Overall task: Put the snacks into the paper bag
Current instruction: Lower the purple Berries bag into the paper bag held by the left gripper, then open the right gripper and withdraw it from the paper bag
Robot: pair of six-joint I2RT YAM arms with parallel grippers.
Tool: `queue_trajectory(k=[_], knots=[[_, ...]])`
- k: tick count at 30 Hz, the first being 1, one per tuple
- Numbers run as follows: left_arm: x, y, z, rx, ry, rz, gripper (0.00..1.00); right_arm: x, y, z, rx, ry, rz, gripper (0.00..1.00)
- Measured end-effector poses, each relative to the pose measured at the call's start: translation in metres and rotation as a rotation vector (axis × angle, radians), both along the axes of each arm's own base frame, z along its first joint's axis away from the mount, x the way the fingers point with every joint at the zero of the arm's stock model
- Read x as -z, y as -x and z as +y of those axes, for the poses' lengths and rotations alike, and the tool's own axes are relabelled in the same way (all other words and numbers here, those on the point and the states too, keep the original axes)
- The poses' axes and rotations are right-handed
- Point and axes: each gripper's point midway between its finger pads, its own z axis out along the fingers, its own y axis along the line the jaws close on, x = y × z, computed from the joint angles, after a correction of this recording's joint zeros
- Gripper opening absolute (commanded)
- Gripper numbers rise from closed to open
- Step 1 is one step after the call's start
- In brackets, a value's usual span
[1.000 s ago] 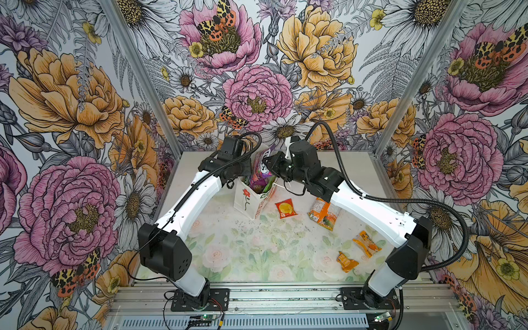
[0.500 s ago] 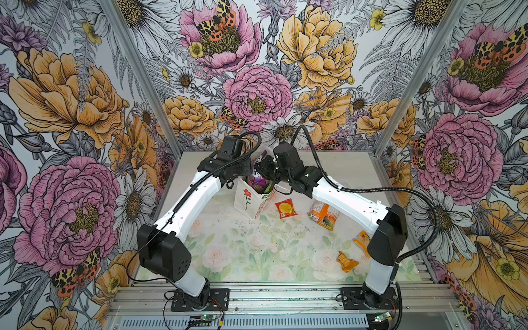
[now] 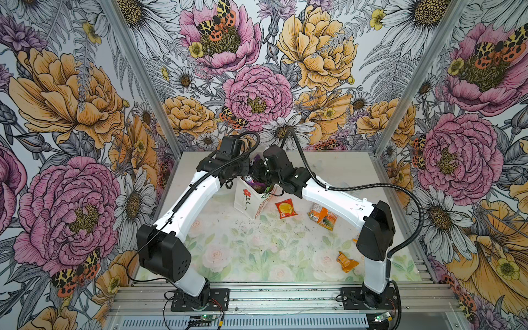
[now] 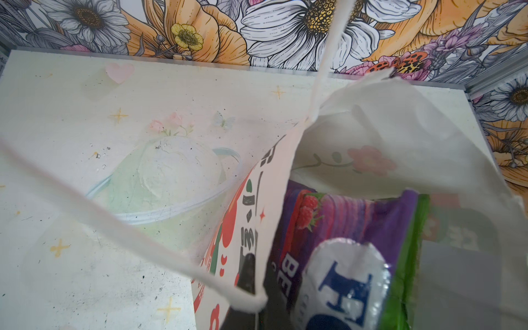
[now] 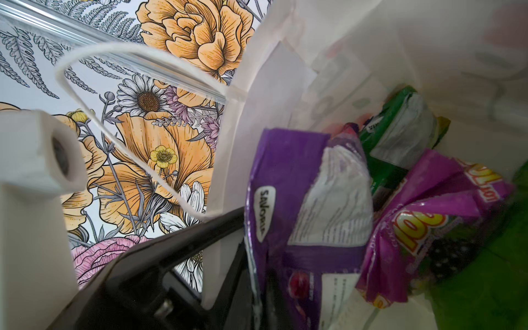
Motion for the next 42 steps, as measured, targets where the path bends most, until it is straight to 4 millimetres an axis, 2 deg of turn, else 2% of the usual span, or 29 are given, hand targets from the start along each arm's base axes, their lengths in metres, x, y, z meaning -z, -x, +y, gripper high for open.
queue_trajectory(k=[4, 7, 10, 13, 16, 18, 24, 31, 34, 36, 39, 42], knots=[[0.001, 0.000, 0.002, -0.005, -0.001, 0.003, 0.00, 0.010, -0.002, 0.002, -0.001, 0.015, 0.014, 0.00], [0.002, 0.000, 0.003, -0.006, -0.002, 0.003, 0.00, 0.009, -0.002, 0.003, -0.002, 0.019, 0.017, 0.01], [0.002, -0.001, 0.004, -0.010, -0.002, 0.003, 0.00, 0.006, -0.003, 0.006, -0.012, 0.019, 0.014, 0.07], [0.002, -0.001, 0.006, -0.013, -0.002, 0.004, 0.00, 0.006, -0.003, 0.008, -0.020, 0.020, 0.015, 0.19], [0.002, -0.001, 0.007, -0.016, -0.003, 0.003, 0.00, 0.007, -0.003, 0.008, -0.025, 0.030, 0.017, 0.26], [0.002, -0.001, 0.007, -0.017, -0.003, 0.003, 0.00, 0.011, -0.003, 0.005, -0.025, 0.051, 0.018, 0.37], [0.000, -0.001, 0.007, -0.019, 0.000, 0.000, 0.00, 0.013, -0.002, -0.005, -0.025, 0.111, 0.014, 0.49], [-0.001, 0.000, 0.007, -0.019, 0.003, -0.002, 0.00, 0.005, 0.001, -0.021, -0.029, 0.159, -0.006, 0.56], [-0.001, 0.000, 0.008, -0.020, 0.003, -0.001, 0.00, -0.012, -0.002, -0.040, -0.015, 0.157, -0.030, 0.58], [-0.001, 0.000, 0.008, -0.020, 0.003, -0.001, 0.00, -0.031, -0.002, -0.052, -0.013, 0.144, -0.059, 0.60], [-0.001, 0.000, 0.008, -0.020, 0.003, -0.001, 0.00, -0.068, 0.004, -0.072, -0.015, 0.125, -0.133, 0.64], [-0.001, 0.000, 0.008, -0.020, 0.002, -0.002, 0.00, -0.106, 0.017, -0.095, -0.017, 0.105, -0.215, 0.66]])
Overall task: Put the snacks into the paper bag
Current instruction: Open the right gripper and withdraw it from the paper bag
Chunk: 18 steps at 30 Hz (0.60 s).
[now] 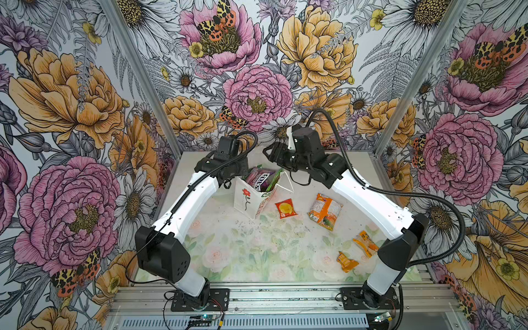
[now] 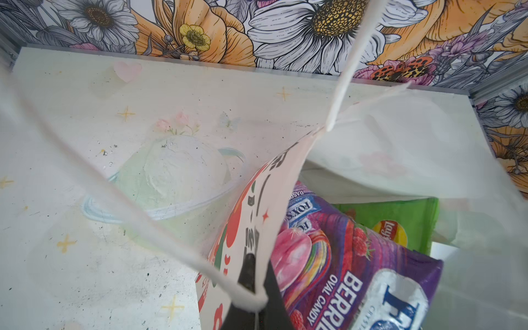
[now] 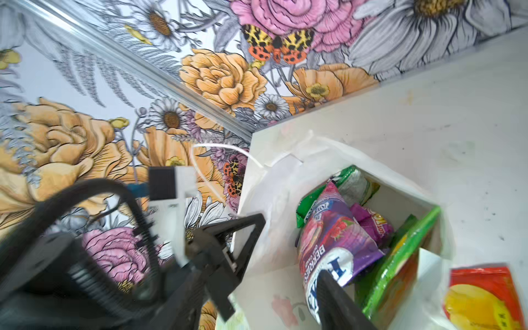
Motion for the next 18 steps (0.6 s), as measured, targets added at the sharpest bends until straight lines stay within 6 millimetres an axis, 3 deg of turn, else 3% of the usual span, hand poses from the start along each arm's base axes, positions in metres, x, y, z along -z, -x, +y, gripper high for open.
queue_trajectory(k=[3, 7, 11, 18], knots=[[0.000, 0.000, 0.000, 0.000, 0.000, 0.000, 0.00, -0.020, 0.018, -0.034, 0.012, -0.001, -0.053, 0.69], [0.000, 0.000, 0.000, 0.000, 0.000, 0.000, 0.00, -0.010, 0.022, -0.098, 0.122, 0.040, -0.059, 0.71], [0.000, 0.000, 0.000, -0.001, 0.000, 0.000, 0.00, 0.034, 0.023, -0.153, 0.245, 0.118, 0.012, 0.72], [0.000, 0.000, 0.000, -0.001, -0.001, 0.000, 0.00, 0.118, 0.040, -0.196, 0.322, 0.250, 0.173, 0.74]])
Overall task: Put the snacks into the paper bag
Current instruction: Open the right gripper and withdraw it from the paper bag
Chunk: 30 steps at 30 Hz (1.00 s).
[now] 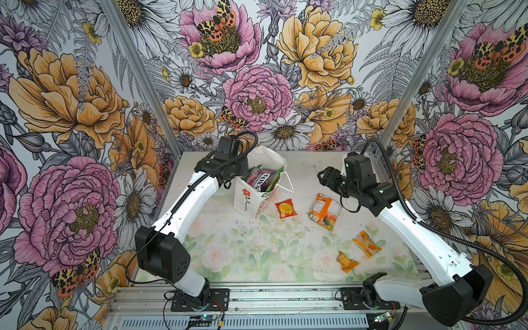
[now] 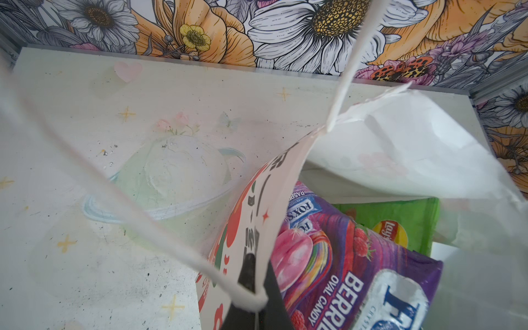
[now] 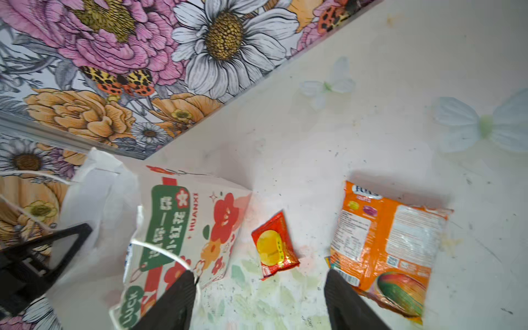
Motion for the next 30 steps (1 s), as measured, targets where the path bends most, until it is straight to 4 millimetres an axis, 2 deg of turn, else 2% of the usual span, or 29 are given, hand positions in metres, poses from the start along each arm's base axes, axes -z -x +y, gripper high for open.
queue_trajectory(k=[4, 7, 14, 17, 21, 25, 30], knots=[[0.000, 0.000, 0.000, 0.000, 0.000, 0.000, 0.00, 0.045, 0.011, -0.013, 0.019, 0.067, 0.093, 0.74], [0.000, 0.000, 0.000, 0.000, 0.000, 0.000, 0.00, 0.071, 0.014, -0.019, 0.022, 0.119, 0.152, 0.74], [0.000, 0.000, 0.000, 0.000, 0.000, 0.000, 0.00, 0.125, -0.003, -0.018, -0.020, 0.238, 0.287, 0.76], [0.000, 0.000, 0.000, 0.000, 0.000, 0.000, 0.00, 0.138, -0.015, -0.016, -0.042, 0.282, 0.315, 0.78], [0.000, 0.000, 0.000, -0.001, -0.001, 0.000, 0.00, 0.142, -0.036, -0.023, -0.051, 0.346, 0.304, 0.80], [0.000, 0.000, 0.001, -0.003, -0.003, -0.001, 0.00, 0.150, -0.051, -0.051, -0.004, 0.380, 0.322, 0.81], [0.000, 0.000, 0.001, -0.003, -0.003, -0.001, 0.00, 0.182, -0.057, -0.083, 0.036, 0.364, 0.423, 0.81]])
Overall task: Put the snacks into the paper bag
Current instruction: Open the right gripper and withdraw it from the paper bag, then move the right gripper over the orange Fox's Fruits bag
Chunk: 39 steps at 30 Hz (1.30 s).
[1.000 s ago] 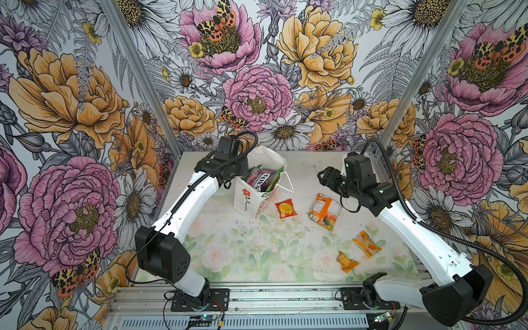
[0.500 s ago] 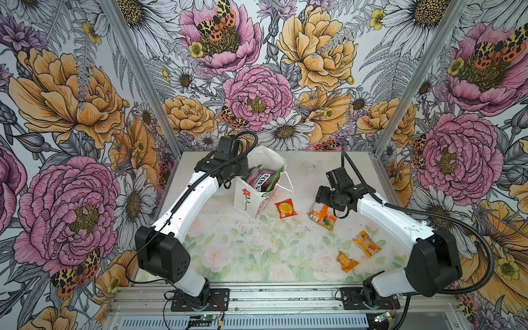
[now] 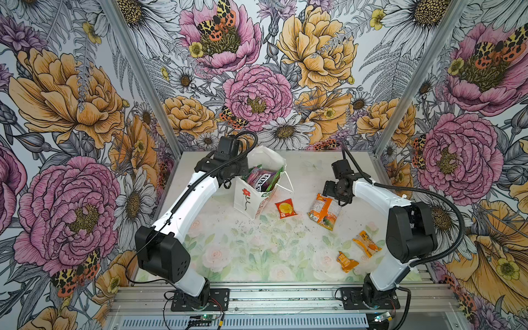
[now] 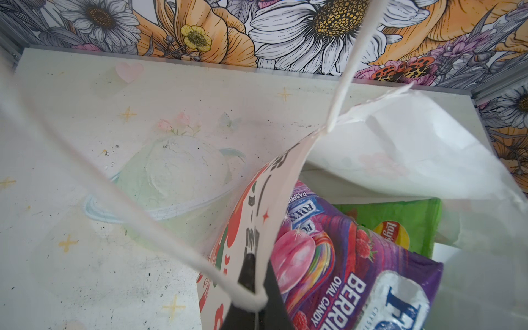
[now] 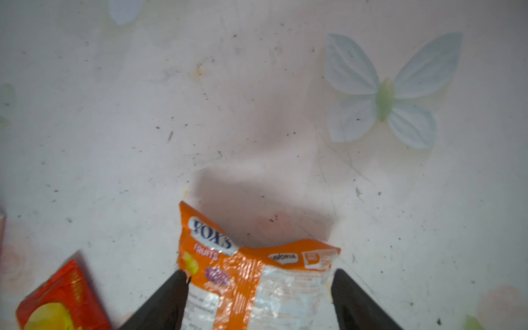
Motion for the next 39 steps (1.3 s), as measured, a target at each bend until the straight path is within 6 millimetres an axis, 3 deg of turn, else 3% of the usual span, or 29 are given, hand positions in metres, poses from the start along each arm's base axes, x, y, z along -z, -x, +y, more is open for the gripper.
queue_trajectory(k=[4, 8, 18, 23, 31, 39], knots=[[0.000, 0.000, -0.001, 0.002, -0.001, 0.000, 0.00, 0.022, 0.004, -0.002, 0.004, -0.014, 0.059, 0.81], [0.000, 0.000, -0.001, 0.002, -0.005, -0.001, 0.00, 0.037, 0.021, -0.004, 0.023, -0.039, 0.087, 0.80], [0.000, 0.000, -0.001, 0.003, -0.004, -0.001, 0.00, 0.043, 0.107, -0.005, 0.146, -0.187, 0.081, 0.79], [0.000, 0.000, -0.001, 0.003, -0.004, -0.001, 0.00, 0.049, 0.133, 0.008, 0.193, -0.288, 0.076, 0.80], [0.000, 0.001, -0.003, 0.008, -0.006, -0.002, 0.00, 0.046, 0.148, 0.054, 0.130, -0.343, 0.076, 0.85], [0.000, 0.001, -0.003, 0.006, -0.010, -0.003, 0.00, 0.025, 0.168, 0.122, 0.018, -0.420, 0.036, 0.85]])
